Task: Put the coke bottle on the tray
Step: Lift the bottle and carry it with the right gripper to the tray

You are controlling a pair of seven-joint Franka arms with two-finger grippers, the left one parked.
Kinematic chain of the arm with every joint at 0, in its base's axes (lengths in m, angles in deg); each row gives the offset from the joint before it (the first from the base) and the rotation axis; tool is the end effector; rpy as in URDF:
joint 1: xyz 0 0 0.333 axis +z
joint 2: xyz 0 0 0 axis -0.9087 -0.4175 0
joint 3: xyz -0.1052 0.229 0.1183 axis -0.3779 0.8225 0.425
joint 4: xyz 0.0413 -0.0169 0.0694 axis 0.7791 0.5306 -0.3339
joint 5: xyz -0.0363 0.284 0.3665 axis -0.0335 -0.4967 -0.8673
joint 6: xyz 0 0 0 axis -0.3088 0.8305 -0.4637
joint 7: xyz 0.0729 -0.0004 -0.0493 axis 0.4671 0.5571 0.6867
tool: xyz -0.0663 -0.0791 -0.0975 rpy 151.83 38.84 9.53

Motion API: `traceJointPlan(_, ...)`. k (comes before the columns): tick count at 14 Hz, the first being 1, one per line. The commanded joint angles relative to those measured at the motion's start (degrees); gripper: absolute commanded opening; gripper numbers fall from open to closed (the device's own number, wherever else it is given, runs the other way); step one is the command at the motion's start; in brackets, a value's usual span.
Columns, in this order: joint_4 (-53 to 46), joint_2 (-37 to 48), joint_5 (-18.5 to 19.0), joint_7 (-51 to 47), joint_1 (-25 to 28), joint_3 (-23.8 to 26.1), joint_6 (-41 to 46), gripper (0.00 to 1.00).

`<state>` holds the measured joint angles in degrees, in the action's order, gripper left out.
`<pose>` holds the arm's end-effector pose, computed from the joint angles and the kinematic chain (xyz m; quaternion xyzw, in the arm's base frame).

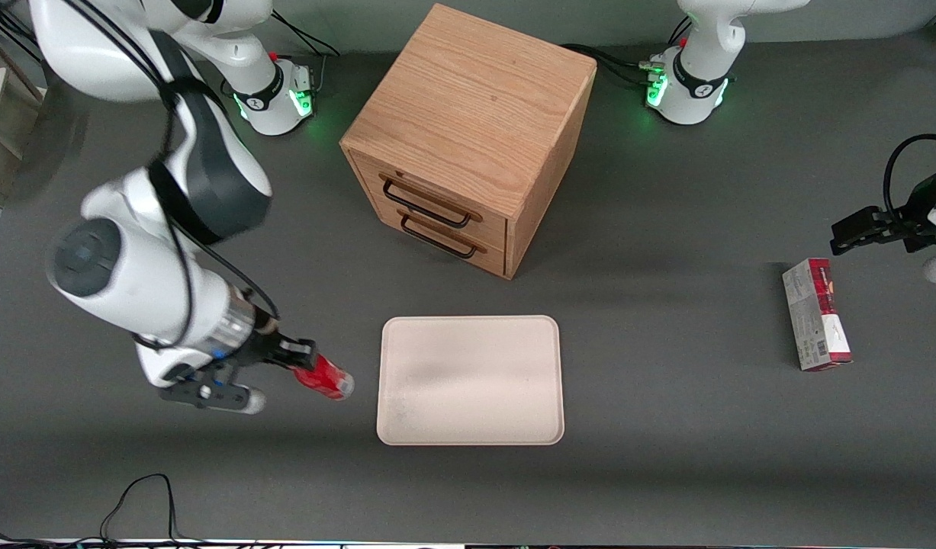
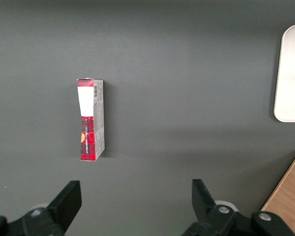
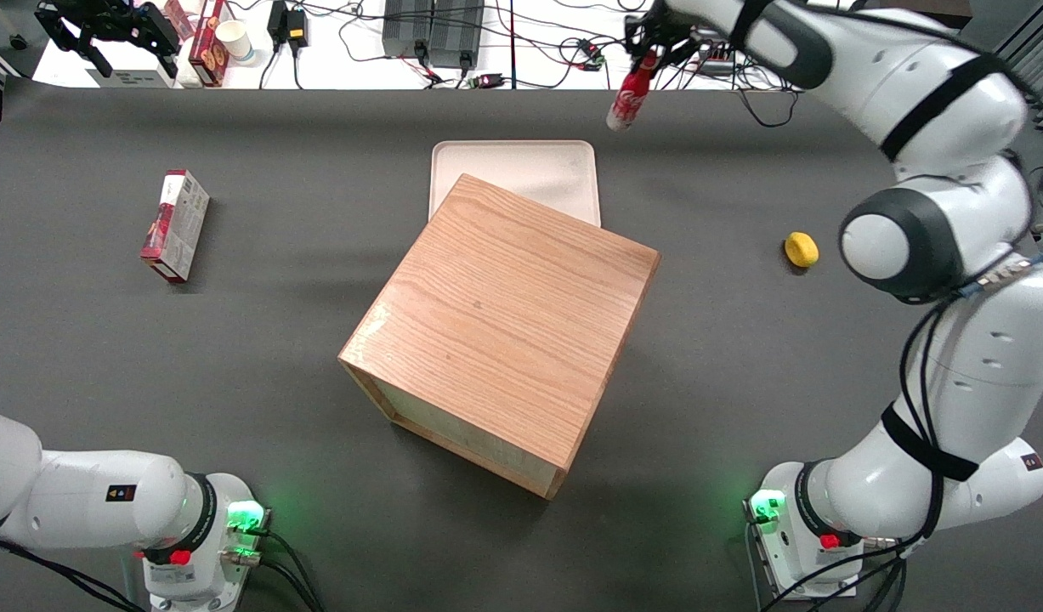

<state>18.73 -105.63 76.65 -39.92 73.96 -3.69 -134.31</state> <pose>0.7615 0.2878 0.3818 -0.9942 0.0653 -0.0516 0.0680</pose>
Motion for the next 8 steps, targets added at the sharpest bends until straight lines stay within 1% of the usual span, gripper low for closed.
traceJointPlan(1, -5.78, -7.71, 8.53, -1.5, 0.32, 5.23, -1.79, 0.0)
traceJointPlan(2, -5.69, -9.56, 11.17, -1.49, 0.41, 6.29, -3.2, 0.0)
traceJointPlan(3, -5.6, -10.8, 11.98, -1.49, 0.67, 6.65, -4.69, 0.0)
traceJointPlan(6, -5.34, -12.82, 12.17, -1.49, 1.55, 6.65, -7.78, 0.0)
traceJointPlan(8, -3.51, -13.27, 14.61, -1.58, 2.77, 6.65, -10.32, 0.0)
